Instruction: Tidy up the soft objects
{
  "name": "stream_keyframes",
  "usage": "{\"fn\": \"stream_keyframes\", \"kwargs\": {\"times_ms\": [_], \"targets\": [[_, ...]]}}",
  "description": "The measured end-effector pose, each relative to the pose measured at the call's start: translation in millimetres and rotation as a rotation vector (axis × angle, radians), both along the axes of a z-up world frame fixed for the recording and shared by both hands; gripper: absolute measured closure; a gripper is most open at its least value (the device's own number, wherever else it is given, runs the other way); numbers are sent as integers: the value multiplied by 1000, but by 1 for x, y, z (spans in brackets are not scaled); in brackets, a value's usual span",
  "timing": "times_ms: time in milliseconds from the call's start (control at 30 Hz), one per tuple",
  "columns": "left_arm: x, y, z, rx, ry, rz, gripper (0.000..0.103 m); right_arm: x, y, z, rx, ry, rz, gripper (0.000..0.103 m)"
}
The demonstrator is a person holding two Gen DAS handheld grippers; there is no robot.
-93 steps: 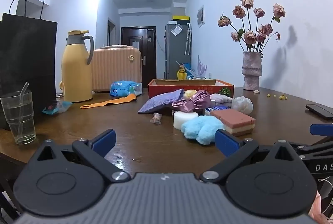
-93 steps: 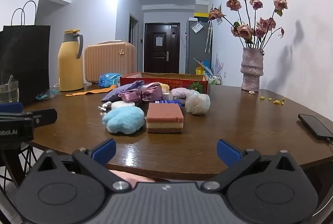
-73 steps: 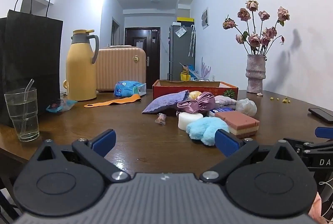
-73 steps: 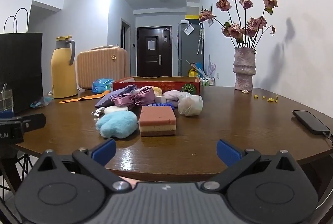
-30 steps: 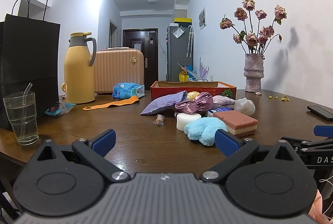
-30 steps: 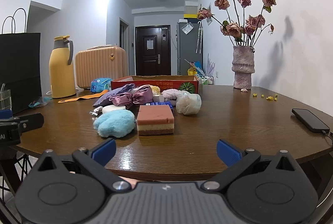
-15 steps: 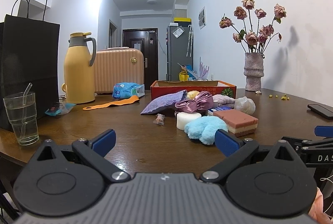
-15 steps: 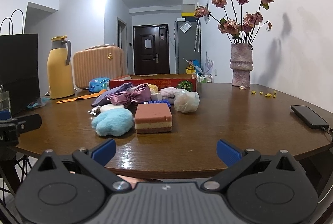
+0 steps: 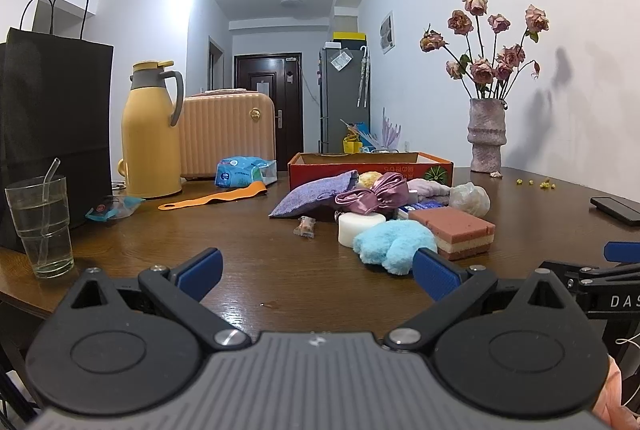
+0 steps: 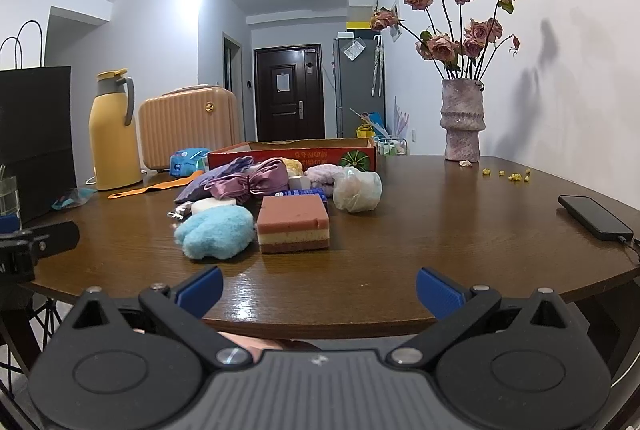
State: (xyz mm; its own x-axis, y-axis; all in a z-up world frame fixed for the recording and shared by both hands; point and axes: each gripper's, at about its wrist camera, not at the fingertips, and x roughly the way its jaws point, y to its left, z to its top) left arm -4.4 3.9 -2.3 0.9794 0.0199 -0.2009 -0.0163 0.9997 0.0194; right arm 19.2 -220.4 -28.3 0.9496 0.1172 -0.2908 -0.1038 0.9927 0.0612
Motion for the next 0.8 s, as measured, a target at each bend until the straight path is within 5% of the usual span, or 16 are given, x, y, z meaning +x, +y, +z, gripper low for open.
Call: {"fn": "stream_keyframes", "kwargs": {"times_ms": [600, 800], "targets": [[37, 1, -2, 12, 41, -45, 0, 19, -6, 7, 20, -47, 10, 0], [77, 11, -4, -108, 125, -108, 0, 53, 2, 12, 10, -45, 73, 0]]}}
